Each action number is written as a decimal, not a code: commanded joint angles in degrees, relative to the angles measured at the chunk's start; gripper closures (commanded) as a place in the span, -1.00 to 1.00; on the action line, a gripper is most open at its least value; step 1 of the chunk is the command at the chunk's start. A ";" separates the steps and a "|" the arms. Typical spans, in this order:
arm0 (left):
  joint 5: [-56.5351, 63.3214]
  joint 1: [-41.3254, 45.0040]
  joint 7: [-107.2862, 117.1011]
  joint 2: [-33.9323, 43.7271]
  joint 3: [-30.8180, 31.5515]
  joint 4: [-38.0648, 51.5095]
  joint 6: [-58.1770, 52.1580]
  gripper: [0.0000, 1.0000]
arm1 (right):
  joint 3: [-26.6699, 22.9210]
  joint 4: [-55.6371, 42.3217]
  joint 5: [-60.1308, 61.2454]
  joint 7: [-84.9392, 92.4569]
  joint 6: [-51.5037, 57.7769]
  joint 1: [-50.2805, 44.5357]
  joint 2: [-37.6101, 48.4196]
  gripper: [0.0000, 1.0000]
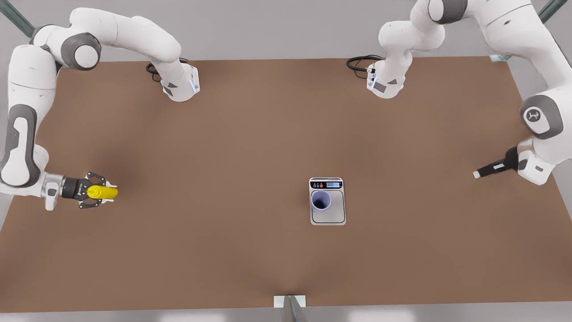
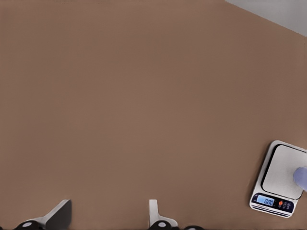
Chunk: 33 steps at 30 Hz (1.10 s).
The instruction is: Move cup to the weight, pick up sauce bottle, pour sauce
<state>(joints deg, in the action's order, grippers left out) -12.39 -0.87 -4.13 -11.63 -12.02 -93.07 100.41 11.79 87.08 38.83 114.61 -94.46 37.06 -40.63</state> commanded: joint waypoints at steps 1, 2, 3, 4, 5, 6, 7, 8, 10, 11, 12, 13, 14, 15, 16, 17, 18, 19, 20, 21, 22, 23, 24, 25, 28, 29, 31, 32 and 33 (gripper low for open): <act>7.38 0.52 0.00 0.55 1.99 -0.01 -0.21 -1.00 | -0.01 -0.42 0.02 -1.48 -0.63 -0.84 0.28 -0.15; 7.56 0.52 1.14 3.28 6.03 -0.01 -1.00 -1.00 | -0.19 -0.51 -0.16 -6.58 -2.57 -4.80 2.57 -0.15; 8.00 0.96 4.83 5.04 8.24 0.25 -2.59 -1.00 | -0.19 -0.42 -0.51 -11.59 -5.38 -8.22 4.50 -0.15; 8.00 1.22 5.36 5.65 9.03 0.52 -2.94 -1.00 | -0.63 0.02 -0.77 -16.51 -8.72 -12.44 6.70 -0.14; 8.00 1.31 5.45 5.48 9.12 0.87 -4.08 -1.00 | -0.72 -0.07 -2.69 -20.19 -10.91 -15.42 8.01 -0.14; 10.26 2.44 7.45 5.30 9.38 1.13 -4.44 -1.00 | -0.63 -0.16 -5.86 -27.40 -14.25 -20.17 9.60 -0.14; 11.60 3.42 8.87 4.69 10.17 3.33 -5.40 -1.00 | -0.63 -0.07 -8.76 -35.40 -18.65 -26.06 10.66 -0.14; 11.60 3.33 8.52 4.60 9.91 3.94 -5.31 -1.00 | -0.63 -0.25 -12.02 -41.99 -21.63 -31.42 10.92 -0.14; 11.60 3.42 9.05 4.42 9.73 4.21 -5.57 -1.00 | -0.71 0.02 -15.36 -51.13 -29.63 -42.05 9.96 -0.14; 11.60 3.24 9.05 3.99 9.73 4.21 -4.96 -1.00 | -0.72 0.10 -18.96 -59.66 -32.19 -45.40 9.95 -0.14; 11.51 3.15 9.05 1.53 9.65 5.61 -3.38 -1.00 | -0.63 -0.07 -22.12 -63.62 -32.63 -46.99 10.22 -0.14; 11.60 3.15 9.05 0.21 9.64 6.58 -2.86 -1.00 | -0.72 -0.25 -23.09 -67.58 -32.63 -50.15 10.66 -0.14; 11.60 3.15 9.05 -0.23 9.56 6.58 -1.71 -1.00 | -0.63 -0.42 -28.71 -73.38 -32.72 -53.67 10.74 -0.14; 11.51 3.15 9.05 -0.85 9.64 6.58 -1.18 -1.00 | -0.63 -0.51 -32.58 -76.37 -32.80 -56.57 10.57 -0.14; 11.51 3.15 9.05 -0.94 9.56 6.58 -0.39 -1.00 | -0.63 -0.42 -36.27 -78.04 -34.91 -58.24 10.48 -0.14; 11.51 3.15 9.14 -0.94 9.65 6.58 -0.13 -1.00 | -0.63 -0.34 -41.90 -83.13 -34.91 -61.23 10.39 -0.14; 11.51 3.15 9.14 -1.02 9.65 7.90 -0.13 -1.00 | -0.63 -0.42 -45.68 -85.07 -34.74 -63.25 10.22 -0.14; 11.51 3.15 9.14 -1.02 9.56 8.25 -0.13 -1.00 | -0.63 -0.60 -48.93 -88.93 -34.47 -65.10 9.78 -0.14; 11.51 3.07 9.14 -1.02 9.56 8.25 -0.13 -1.00 | -0.63 -2.44 -53.59 -93.68 -34.21 -66.76 8.90 -0.14; 11.51 2.98 9.14 -1.02 9.56 8.25 -0.13 -1.00 | -0.63 -2.97 -56.22 -94.92 -33.77 -67.73 8.55 -0.14; 11.51 2.98 9.14 -1.11 9.56 8.25 -0.13 -1.00 | -0.63 -3.06 -60.27 -97.99 -33.77 -68.43 8.28 -0.14; 11.51 2.89 9.05 -1.11 9.56 8.25 -0.04 -1.00 | -0.72 -4.20 -64.84 -102.56 -33.42 -70.10 7.32 -0.14; 11.51 2.89 9.14 -1.11 9.56 8.25 -0.04 -1.00 | -0.71 -6.74 -70.71 -105.98 -30.97 -71.77 5.65 -0.14; 11.51 2.89 9.14 -1.11 9.56 8.25 0.05 -1.00 | -0.71 -8.77 -74.85 -107.92 -28.59 -72.83 4.16 -0.14; 11.51 2.89 9.14 -1.11 9.56 8.25 0.49 -1.00 | -0.63 -10.44 -88.57 -108.10 -21.21 -76.52 2.40 -0.14; 11.51 2.89 9.14 -1.11 9.56 8.25 0.49 -1.00 | -0.63 -10.88 -94.09 -108.10 -18.31 -77.14 1.69 -0.14; 11.51 2.89 9.14 -1.11 9.56 8.25 0.49 -1.00 | -0.72 -14.74 -99.90 -108.10 -14.18 -78.54 -1.11 -0.14; 11.51 2.89 9.05 -1.11 9.56 8.25 0.66 -1.00 | -0.72 -17.55 -100.88 -108.19 -12.77 -78.72 -2.96 -0.14; 11.51 2.89 9.05 -1.11 9.56 8.25 0.66 -1.00 | -0.72 -18.70 -103.95 -109.33 -11.27 -78.81 -4.02 -0.14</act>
<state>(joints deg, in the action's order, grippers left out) -0.89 2.02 4.94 -12.75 -2.46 -84.82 101.07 10.99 68.38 -65.79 4.14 -105.71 -41.78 -44.90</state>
